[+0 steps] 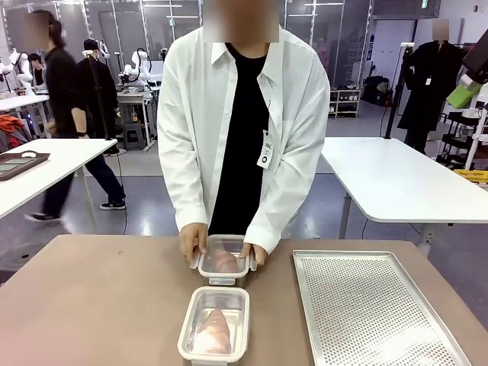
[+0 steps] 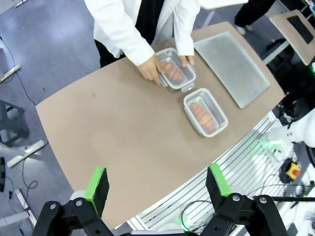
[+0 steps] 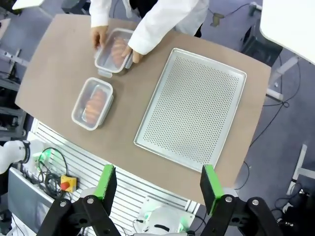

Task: Place the bread into the airtight container.
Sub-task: Pick up a Butter Roll and place it into an empty Airtight Container.

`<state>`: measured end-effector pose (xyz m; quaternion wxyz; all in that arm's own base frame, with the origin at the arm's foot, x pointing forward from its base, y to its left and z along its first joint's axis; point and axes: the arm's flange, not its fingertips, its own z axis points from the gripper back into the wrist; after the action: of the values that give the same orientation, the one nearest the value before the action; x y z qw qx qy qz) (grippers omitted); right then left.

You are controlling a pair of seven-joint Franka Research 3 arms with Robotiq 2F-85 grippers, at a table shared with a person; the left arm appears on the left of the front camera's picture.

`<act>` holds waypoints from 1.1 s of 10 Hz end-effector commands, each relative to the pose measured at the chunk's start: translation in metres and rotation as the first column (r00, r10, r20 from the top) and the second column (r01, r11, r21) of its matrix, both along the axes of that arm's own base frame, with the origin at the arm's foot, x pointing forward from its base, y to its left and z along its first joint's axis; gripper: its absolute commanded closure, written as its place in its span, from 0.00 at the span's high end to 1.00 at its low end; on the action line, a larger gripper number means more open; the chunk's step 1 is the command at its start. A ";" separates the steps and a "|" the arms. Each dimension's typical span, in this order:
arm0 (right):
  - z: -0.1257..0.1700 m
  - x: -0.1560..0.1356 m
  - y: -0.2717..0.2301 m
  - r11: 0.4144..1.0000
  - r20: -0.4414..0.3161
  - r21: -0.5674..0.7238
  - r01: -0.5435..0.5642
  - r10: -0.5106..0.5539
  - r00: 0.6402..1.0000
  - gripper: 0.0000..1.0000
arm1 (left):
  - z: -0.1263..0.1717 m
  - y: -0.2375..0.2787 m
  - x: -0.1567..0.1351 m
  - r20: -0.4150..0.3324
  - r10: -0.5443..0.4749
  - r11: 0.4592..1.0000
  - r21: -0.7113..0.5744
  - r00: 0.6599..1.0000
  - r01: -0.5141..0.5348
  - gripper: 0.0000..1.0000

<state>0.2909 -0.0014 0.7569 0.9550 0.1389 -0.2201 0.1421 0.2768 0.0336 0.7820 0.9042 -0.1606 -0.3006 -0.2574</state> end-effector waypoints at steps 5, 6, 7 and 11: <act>0.003 0.001 -0.003 1.000 -0.003 -0.019 -0.012 0.012 1.000 0.85 | 0.001 0.001 0.000 0.005 -0.021 1.000 0.009 1.000 0.021 1.00; 0.003 0.001 -0.003 1.000 -0.003 -0.019 -0.012 0.012 1.000 0.85 | 0.001 0.001 0.000 0.005 -0.021 1.000 0.009 1.000 0.021 1.00; 0.003 0.001 -0.003 1.000 -0.003 -0.019 -0.012 0.012 1.000 0.85 | 0.001 0.001 0.000 0.005 -0.021 1.000 0.009 1.000 0.021 1.00; 0.003 0.001 -0.003 1.000 -0.003 -0.019 -0.012 0.012 1.000 0.85 | 0.001 0.001 0.000 0.005 -0.021 1.000 0.009 1.000 0.021 1.00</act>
<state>0.2910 -0.0015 0.7580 0.9549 0.1385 -0.2210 0.1421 0.2768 0.0336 0.7820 0.9042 -0.1606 -0.3006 -0.2574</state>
